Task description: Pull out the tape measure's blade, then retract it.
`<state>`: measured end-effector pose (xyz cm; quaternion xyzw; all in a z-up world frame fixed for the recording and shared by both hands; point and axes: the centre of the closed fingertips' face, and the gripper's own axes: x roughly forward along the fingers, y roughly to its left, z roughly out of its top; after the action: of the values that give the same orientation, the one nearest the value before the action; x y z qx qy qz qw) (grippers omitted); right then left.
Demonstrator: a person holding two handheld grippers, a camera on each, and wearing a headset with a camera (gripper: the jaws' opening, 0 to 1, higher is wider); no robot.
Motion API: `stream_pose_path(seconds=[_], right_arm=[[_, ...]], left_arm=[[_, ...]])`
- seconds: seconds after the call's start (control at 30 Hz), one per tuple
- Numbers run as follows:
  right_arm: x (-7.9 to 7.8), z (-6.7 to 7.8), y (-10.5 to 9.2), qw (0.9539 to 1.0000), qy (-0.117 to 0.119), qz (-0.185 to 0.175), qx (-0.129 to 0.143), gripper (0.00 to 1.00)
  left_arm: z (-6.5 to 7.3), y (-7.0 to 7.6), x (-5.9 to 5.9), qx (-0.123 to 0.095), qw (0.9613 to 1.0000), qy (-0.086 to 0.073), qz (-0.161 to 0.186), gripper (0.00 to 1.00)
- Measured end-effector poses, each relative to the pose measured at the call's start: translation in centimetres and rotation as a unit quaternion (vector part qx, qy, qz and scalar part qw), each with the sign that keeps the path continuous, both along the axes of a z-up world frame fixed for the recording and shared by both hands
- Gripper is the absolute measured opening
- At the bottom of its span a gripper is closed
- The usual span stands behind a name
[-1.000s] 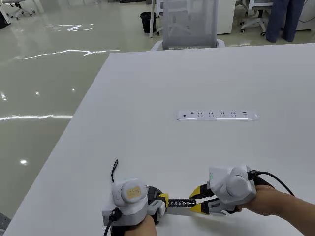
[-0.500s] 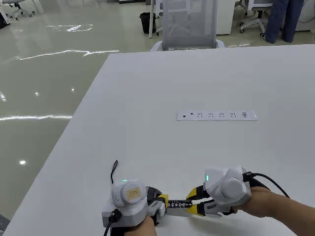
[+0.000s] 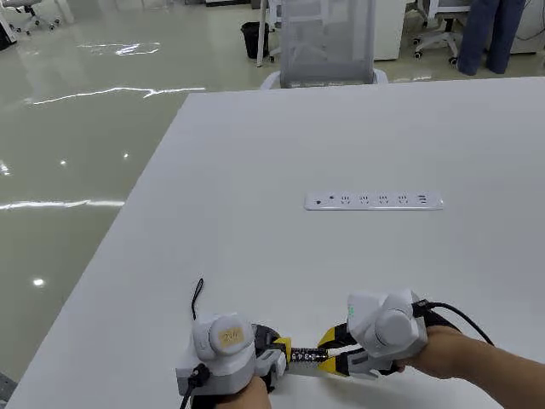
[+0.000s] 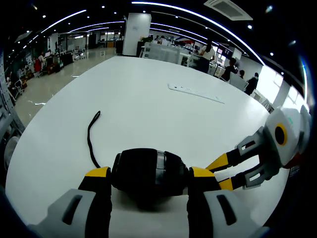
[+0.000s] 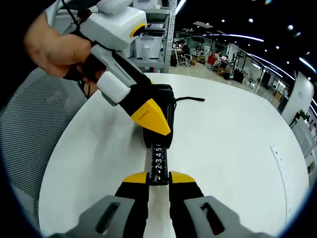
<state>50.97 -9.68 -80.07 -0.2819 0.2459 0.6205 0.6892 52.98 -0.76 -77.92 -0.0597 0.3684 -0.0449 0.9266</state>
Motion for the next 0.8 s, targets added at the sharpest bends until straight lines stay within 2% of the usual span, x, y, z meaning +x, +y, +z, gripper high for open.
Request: stream_pose_path(seconds=[0.8], right_arm=[[0.1,-0.3,1.3,1.0000,-0.005,0.001,-0.005,0.14]], left_arm=[[-0.1,-0.1,-0.2,0.000,1.0000,-0.001,0.000,0.58]])
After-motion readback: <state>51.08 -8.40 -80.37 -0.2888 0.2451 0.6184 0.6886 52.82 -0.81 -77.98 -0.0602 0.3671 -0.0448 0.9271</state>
